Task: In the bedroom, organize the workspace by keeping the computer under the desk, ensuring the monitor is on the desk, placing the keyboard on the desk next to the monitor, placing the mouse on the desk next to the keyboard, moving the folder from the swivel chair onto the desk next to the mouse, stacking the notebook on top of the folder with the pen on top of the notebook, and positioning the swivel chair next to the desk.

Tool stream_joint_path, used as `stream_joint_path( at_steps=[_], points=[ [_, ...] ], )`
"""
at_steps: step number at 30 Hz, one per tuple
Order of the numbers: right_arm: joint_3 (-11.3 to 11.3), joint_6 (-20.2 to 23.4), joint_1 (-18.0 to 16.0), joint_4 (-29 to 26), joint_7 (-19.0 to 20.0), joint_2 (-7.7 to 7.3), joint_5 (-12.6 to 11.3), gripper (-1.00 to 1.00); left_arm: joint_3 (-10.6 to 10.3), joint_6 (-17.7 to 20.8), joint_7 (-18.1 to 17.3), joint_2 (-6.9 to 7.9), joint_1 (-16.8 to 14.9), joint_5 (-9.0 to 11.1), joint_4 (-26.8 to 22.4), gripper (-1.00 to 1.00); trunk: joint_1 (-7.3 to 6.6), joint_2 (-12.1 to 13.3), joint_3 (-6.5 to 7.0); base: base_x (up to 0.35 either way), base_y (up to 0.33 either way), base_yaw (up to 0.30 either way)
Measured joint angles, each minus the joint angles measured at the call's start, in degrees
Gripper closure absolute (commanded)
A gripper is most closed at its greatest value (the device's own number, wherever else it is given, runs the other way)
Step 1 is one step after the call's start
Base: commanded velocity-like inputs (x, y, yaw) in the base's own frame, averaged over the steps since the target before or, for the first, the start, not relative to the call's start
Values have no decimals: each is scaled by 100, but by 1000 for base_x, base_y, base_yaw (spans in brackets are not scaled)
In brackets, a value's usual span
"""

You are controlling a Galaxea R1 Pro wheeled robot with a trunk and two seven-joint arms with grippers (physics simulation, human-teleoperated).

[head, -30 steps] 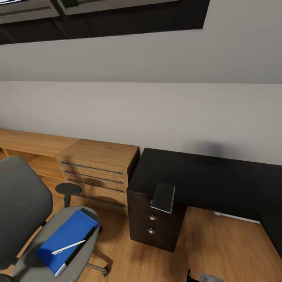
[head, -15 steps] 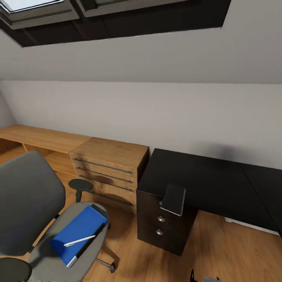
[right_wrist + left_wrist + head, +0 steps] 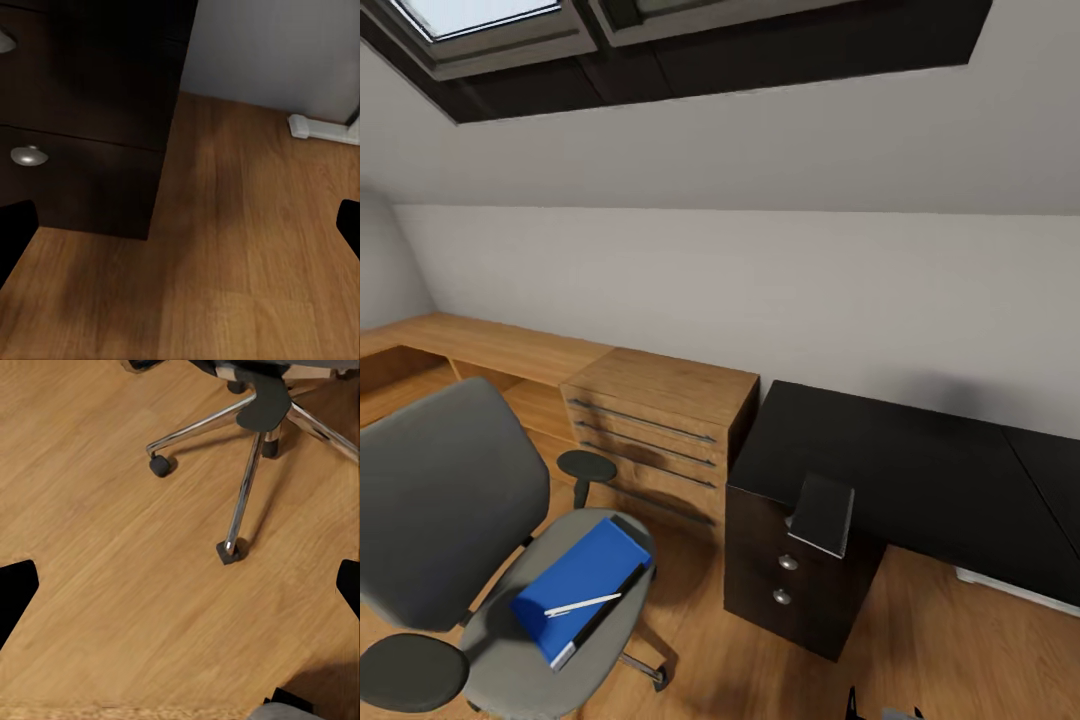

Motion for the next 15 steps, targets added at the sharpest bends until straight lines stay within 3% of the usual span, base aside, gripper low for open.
stream_joint_path(
  at_steps=[4,15],
  points=[
    [19,-5,0,1,13,-12,34,-100,-11,215,24,-8,0,5,-8,-100,0,0,0,0,0,14],
    [13,3,0,0,0,21,-8,-100,121,237,23,-6,0,1,-9,-100,0,0,0,0,0,32]
  ],
)
